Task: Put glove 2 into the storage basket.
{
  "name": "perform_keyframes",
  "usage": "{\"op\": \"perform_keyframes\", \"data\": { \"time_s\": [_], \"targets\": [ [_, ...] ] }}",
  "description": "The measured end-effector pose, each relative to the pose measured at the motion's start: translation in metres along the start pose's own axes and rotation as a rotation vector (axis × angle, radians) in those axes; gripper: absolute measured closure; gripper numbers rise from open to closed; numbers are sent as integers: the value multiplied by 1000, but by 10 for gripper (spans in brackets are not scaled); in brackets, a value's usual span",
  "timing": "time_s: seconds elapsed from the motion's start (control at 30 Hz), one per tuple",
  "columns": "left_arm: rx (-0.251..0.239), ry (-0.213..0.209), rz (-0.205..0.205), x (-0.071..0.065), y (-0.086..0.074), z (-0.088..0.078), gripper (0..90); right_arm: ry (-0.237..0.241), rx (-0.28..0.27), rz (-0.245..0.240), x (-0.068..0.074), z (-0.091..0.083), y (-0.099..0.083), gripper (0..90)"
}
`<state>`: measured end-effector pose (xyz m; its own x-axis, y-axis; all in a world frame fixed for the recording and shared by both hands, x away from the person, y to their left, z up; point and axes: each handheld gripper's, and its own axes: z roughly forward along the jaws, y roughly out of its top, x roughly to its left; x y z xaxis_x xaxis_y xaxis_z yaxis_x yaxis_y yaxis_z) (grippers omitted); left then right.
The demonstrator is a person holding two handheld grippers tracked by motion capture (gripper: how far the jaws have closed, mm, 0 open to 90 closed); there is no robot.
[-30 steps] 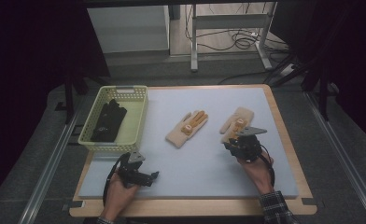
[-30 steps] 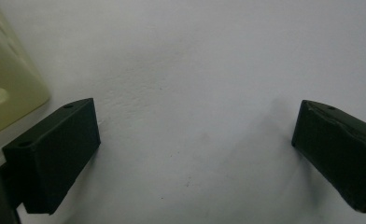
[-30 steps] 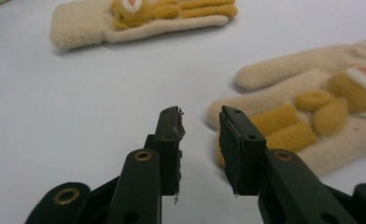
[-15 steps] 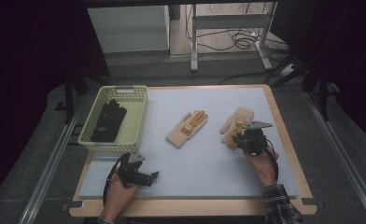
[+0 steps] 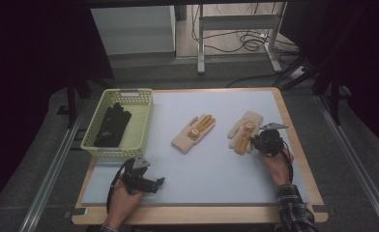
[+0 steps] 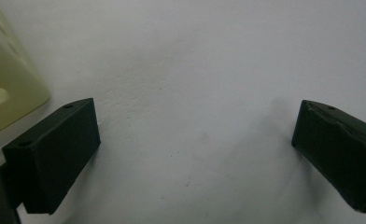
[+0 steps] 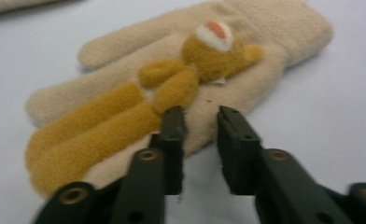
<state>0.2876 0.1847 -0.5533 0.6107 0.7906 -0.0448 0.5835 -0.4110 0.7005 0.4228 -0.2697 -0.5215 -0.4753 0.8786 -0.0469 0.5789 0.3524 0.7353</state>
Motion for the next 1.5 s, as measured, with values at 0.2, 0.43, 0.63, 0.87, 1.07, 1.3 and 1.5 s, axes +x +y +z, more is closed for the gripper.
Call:
{"op": "perform_keyframes", "data": {
  "time_s": [0.2,0.43,0.63,0.87,1.07,1.3,1.5],
  "targets": [
    [0,0,0,0,0,0,12,2,3,-9,4,2,2,886],
    [0,0,-1,0,0,0,12,94,0,-16,28,-7,-4,887],
    [0,0,0,0,0,0,12,185,-17,-69,65,-9,-3,843],
    [0,0,-1,0,0,0,12,60,-56,-24,25,-16,18,792],
    [-1,-1,-2,0,0,0,12,-31,-30,3,-11,12,39,813],
    [-2,-2,-2,0,0,0,12,-62,5,3,-23,53,54,810],
    [-2,-1,-1,0,0,0,12,-28,33,10,-25,52,49,838]
  ]
}}
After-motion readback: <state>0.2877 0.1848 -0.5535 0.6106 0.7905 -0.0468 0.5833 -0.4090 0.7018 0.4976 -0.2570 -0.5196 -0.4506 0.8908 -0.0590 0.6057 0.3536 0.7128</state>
